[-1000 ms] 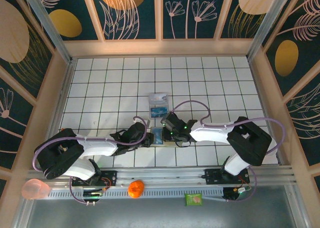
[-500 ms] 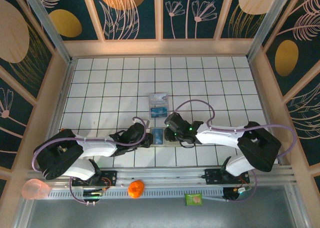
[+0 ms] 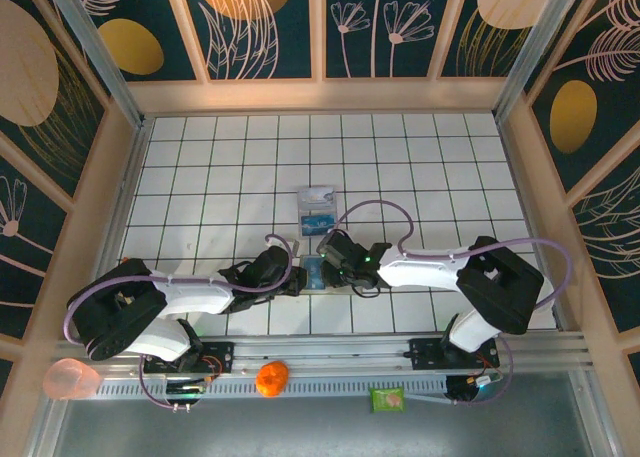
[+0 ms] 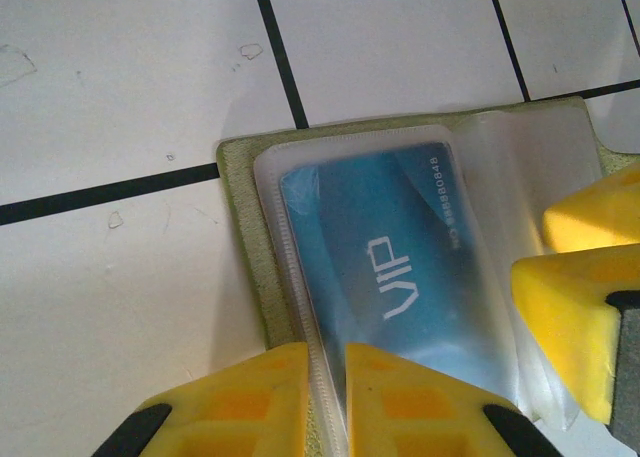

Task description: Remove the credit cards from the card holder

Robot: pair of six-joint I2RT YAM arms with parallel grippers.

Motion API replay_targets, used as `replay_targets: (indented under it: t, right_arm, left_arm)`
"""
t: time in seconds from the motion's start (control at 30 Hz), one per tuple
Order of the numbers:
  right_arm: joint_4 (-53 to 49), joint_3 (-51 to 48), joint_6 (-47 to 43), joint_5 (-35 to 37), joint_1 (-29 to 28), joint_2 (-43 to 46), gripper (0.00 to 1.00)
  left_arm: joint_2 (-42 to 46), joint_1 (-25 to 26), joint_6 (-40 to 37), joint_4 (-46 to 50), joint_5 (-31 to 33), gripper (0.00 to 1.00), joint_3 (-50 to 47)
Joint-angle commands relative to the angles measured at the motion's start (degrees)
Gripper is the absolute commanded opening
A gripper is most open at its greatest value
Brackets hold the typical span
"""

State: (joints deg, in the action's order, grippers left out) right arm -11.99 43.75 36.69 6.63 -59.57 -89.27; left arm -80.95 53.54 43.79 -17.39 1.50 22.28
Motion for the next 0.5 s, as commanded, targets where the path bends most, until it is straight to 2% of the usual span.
replay_targets:
  t: [0.0, 0.47]
  right_arm:
    - [-0.32, 1.51, -0.94, 0.84, -0.69, -1.33, 0.38]
    - [-1.21, 2.57, -1.09, 1.71, -1.62, -1.88, 0.41]
  left_arm:
    - [-0.93, 0.03, 0.21, 4.65, -0.18, 0.16, -1.45]
    - [-1.06, -0.01, 0.15, 4.47, -0.28, 0.16, -1.45]
